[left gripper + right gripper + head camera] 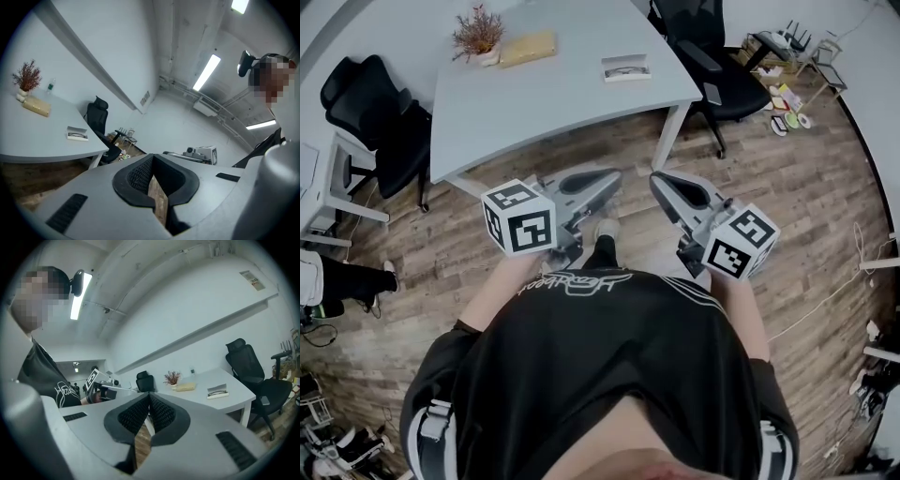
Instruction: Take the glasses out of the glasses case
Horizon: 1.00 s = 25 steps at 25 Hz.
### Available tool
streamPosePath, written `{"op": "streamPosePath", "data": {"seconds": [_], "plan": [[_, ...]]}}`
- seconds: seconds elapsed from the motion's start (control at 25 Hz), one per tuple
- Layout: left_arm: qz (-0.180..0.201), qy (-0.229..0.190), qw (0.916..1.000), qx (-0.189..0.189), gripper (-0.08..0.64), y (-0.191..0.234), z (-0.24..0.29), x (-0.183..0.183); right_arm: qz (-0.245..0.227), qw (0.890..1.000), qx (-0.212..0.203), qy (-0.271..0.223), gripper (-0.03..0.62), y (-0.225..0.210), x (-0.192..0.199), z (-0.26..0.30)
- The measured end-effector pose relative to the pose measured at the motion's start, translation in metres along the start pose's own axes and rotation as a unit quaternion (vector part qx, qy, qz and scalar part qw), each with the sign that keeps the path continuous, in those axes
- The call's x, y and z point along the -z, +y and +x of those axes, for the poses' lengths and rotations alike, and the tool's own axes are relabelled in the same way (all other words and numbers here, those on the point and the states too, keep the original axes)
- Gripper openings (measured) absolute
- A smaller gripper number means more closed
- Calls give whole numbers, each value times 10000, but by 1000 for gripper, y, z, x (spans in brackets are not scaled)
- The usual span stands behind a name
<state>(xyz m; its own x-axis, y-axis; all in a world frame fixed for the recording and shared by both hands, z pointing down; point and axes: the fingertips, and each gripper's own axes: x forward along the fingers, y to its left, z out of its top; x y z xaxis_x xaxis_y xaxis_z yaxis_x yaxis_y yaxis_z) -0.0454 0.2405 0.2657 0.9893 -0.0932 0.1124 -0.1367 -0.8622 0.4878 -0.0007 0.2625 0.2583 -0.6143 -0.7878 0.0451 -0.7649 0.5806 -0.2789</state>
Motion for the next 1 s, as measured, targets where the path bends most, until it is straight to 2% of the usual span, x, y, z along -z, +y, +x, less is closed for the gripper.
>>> {"op": "streamPosePath", "data": {"seconds": [0.12, 0.28, 0.8, 1.0], "plan": [[-50, 10, 10000, 8, 8, 21, 13, -9, -1, 9998, 197, 83, 9, -27, 0, 11], [-158, 102, 9998, 3, 8, 54, 28, -18, 96, 9995, 261, 112, 9, -58, -3, 29], [-392, 372, 9985, 13, 8, 184, 84, -84, 418, 9975, 533, 210, 9, -178, -33, 117], [-506, 460, 9976, 61, 8, 235, 101, -104, 403, 9965, 641, 368, 9, -222, -38, 155]]}}
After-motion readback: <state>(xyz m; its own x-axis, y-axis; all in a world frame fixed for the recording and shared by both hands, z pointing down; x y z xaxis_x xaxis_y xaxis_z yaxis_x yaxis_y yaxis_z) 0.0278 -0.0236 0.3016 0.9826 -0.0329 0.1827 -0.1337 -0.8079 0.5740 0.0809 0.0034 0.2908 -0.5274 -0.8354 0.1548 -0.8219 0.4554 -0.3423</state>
